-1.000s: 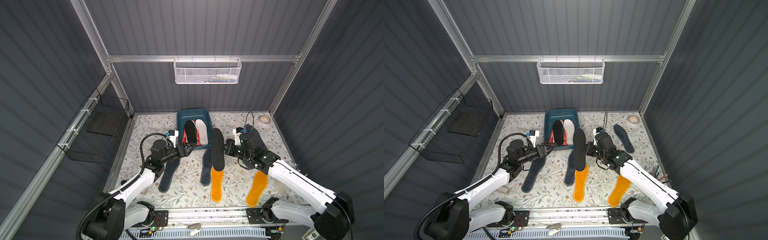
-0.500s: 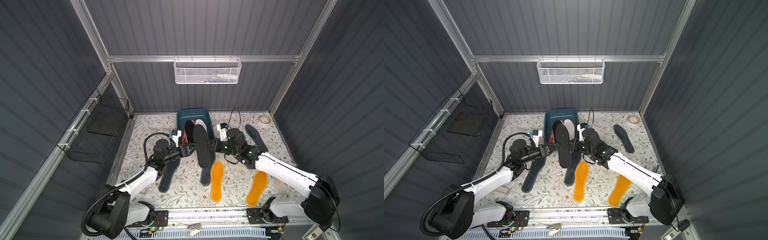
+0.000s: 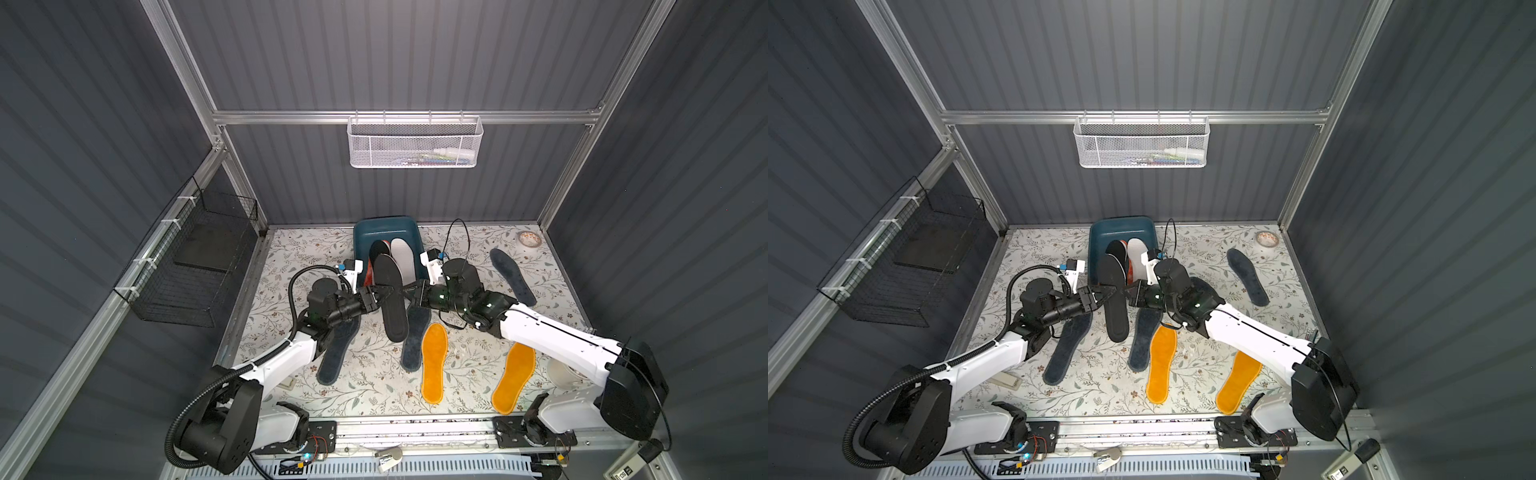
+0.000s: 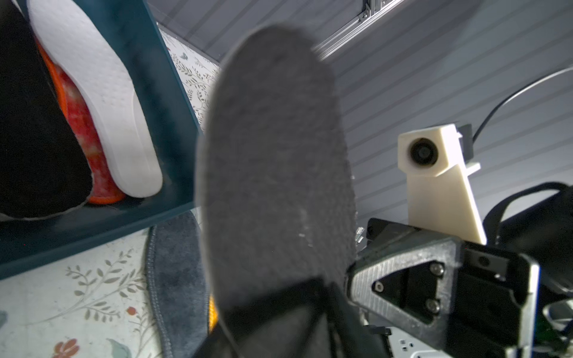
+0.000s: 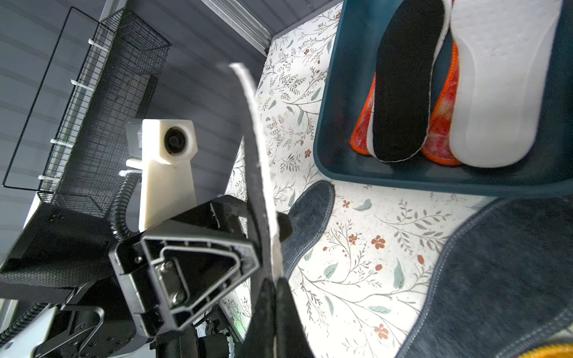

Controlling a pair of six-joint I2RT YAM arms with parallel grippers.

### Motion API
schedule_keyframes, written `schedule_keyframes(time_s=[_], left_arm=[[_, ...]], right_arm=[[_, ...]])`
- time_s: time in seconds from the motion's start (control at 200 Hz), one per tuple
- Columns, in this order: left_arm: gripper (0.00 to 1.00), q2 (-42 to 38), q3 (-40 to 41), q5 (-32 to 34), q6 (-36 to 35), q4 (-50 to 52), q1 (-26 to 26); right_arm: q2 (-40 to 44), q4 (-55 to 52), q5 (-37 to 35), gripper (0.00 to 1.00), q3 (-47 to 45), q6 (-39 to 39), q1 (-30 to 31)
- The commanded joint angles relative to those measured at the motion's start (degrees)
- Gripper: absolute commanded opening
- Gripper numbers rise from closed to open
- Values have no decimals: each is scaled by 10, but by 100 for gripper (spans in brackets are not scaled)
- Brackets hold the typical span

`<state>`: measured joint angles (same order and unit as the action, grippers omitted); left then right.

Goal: Put the insoles into the storage box
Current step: Pick up the insole from the center of the board.

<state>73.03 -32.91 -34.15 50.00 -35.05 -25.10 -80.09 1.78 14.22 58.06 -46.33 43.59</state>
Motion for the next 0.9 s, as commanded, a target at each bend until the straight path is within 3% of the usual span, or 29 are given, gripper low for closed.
schedule_keyframes(time_s=[0.0,0.06,0.235,0.32,0.44,0.575,0.896], left_arm=[[0,-1,-11,1,2,-20,-3],[0,-1,-10,-1,3,-27,-3],[0,-4,-15,-32,-13,-37,-2],[0,3,-28,-65,-19,-39,-1],[0,19,-46,-109,-21,-43,-1],[0,36,-59,-136,-16,-51,-2],[0,56,-62,-160,10,-92,-1]], right_arm=[[9,26,12,0,-11,-5,3],[17,28,11,8,-17,-2,2],[93,94,6,52,-95,-4,-25],[133,118,26,63,-131,4,-56],[152,151,100,65,-158,5,-95],[142,180,150,64,-157,14,-98],[71,251,208,57,-145,-16,-91]])
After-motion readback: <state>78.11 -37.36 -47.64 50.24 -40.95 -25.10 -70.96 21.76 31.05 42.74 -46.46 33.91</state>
